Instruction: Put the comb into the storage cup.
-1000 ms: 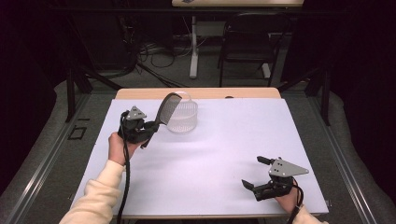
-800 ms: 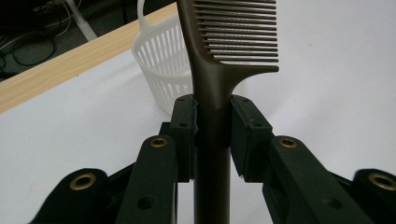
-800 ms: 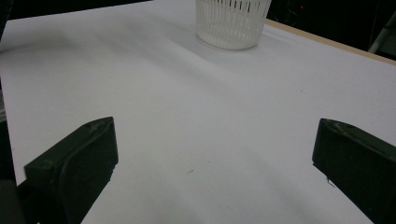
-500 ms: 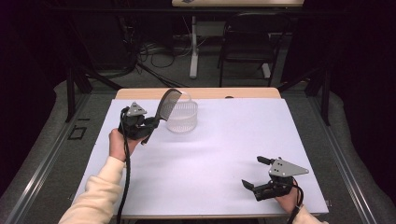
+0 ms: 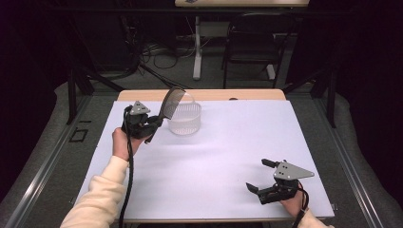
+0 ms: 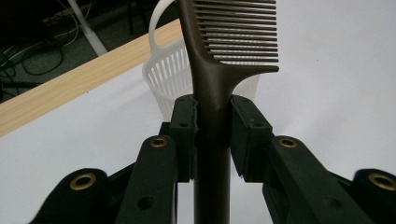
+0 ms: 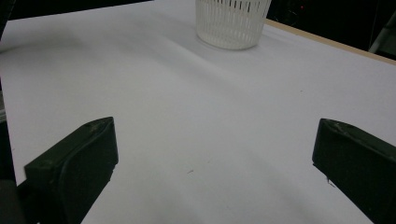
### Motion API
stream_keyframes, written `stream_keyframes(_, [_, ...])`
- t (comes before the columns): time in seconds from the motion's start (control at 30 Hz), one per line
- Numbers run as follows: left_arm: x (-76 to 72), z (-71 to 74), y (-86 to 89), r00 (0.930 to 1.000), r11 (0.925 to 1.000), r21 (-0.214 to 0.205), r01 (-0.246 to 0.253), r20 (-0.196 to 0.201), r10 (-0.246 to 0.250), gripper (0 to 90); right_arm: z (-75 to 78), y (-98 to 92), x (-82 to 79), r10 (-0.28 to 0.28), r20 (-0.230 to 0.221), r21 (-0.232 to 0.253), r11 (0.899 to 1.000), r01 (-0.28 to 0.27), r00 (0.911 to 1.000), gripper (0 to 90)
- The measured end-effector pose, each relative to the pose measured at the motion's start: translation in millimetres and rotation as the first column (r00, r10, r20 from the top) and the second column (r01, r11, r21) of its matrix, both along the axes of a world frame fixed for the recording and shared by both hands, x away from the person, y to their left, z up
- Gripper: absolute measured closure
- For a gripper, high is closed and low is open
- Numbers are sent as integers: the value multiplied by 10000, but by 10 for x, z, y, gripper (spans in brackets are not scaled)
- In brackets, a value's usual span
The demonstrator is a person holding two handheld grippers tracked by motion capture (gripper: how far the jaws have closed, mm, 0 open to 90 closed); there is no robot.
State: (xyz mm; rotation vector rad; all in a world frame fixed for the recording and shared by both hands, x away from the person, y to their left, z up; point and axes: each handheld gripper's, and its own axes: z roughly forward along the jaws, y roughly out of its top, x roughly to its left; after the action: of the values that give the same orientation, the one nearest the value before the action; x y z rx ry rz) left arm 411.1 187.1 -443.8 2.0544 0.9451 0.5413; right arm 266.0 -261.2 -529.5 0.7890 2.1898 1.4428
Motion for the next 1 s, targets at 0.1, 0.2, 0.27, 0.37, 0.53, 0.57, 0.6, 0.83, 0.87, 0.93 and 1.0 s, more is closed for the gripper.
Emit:
stream_keyframes(0.1, [21, 26, -7, 10000, 10000, 13, -11, 55, 11, 724, -1, 1, 2, 0, 65, 18, 10000, 0, 10000, 0])
stream_keyframes(0.2, [40, 47, -15, 9999, 10000, 9, -19, 125, 19, 723, 1, -2, 2, -8, 41, 4, 10000, 8, 10000, 0])
stream_keyframes(0.27, [52, 55, -23, 9999, 10000, -11, -19, 172, 19, 724, 1, -1, 1, -11, 26, 16, 10000, 11, 10000, 0])
stream_keyframes(0.37, [78, 64, -32, 9998, 10000, -62, -10, 207, 12, 724, 1, -2, 2, -2, 32, 11, 10000, 2, 10000, 0])
stream_keyframes(0.53, [123, 67, -50, 9998, 9999, -114, -12, 220, 15, 723, 1, -3, 2, -14, 20, -1, 10000, 14, 10000, 0])
stream_keyframes(0.57, [130, 68, -54, 9997, 9999, -121, -22, 258, 25, 723, 1, -3, 2, -13, 20, -2, 10000, 13, 10000, 0])
stream_keyframes(0.6, [138, 73, -56, 9997, 10000, -95, -15, 254, 17, 723, 0, -3, 2, -9, 25, 0, 10000, 9, 10000, 0])
stream_keyframes(0.83, [197, 89, -84, 9992, 10000, -7, 42, 395, -41, 723, -2, 1, 3, -10, -13, 19, 10000, 10, 10000, 0])
stream_keyframes(0.87, [203, 91, -89, 9991, 10000, -37, 24, 418, -23, 723, -1, 1, 3, 0, -24, 3, 10000, 0, 10000, 0])
stream_keyframes(0.93, [214, 99, -97, 9989, 10000, -54, 27, 462, -25, 723, -2, 1, 4, -9, -15, 10, 10000, 9, 10000, 0])
stream_keyframes(1.0, [225, 107, -105, 9988, 10000, -67, 27, 498, -23, 723, -4, 2, 7, -1, -10, 20, 10000, 1, 10000, 0])
